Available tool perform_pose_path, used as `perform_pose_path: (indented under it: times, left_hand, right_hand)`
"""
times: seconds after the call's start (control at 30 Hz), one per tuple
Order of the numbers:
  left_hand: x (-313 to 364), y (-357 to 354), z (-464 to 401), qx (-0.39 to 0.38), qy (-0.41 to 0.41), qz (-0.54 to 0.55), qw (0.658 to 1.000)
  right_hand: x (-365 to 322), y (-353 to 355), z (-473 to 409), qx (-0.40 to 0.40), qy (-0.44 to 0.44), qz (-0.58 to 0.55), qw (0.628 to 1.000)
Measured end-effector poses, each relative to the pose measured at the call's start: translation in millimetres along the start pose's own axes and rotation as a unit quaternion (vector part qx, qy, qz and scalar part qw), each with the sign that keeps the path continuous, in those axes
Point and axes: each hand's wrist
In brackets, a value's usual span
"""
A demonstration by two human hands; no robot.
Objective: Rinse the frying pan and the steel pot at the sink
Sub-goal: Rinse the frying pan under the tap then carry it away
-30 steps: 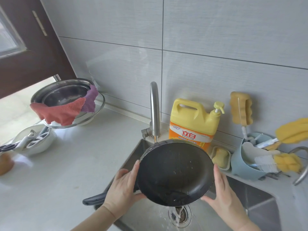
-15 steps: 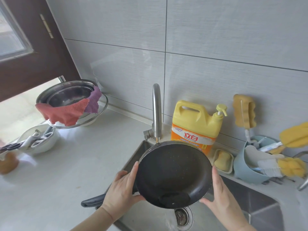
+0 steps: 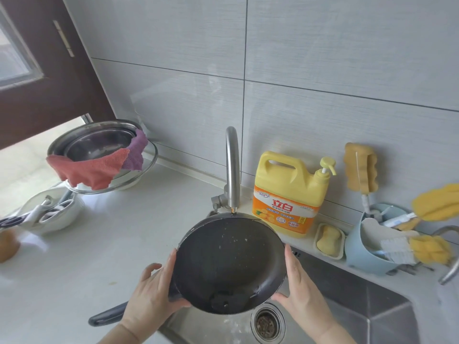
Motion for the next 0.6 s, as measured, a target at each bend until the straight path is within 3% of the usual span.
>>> perform_pose_path:
  times: [0.33,0.6]
  left_hand:
    - [51.5,-17.4,-38.7,0.022,-0.107,0.007,0.994]
    - [87.6,-22.7,-69.3,0.023,-0.182,-0.011,0.983]
  right_hand:
    - [43.7,33.3,30.2,0.093,0.013,-0.024,0.995]
    - [69.0,54.0,53.1,0.175,-0.055,0.019,0.983]
Point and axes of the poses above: each hand's wrist, its own z-axis away from the middle knuckle, its own y-axis out of the back of the hand, x = y × z, and after that the axes turned 1 degree about z, right-handed
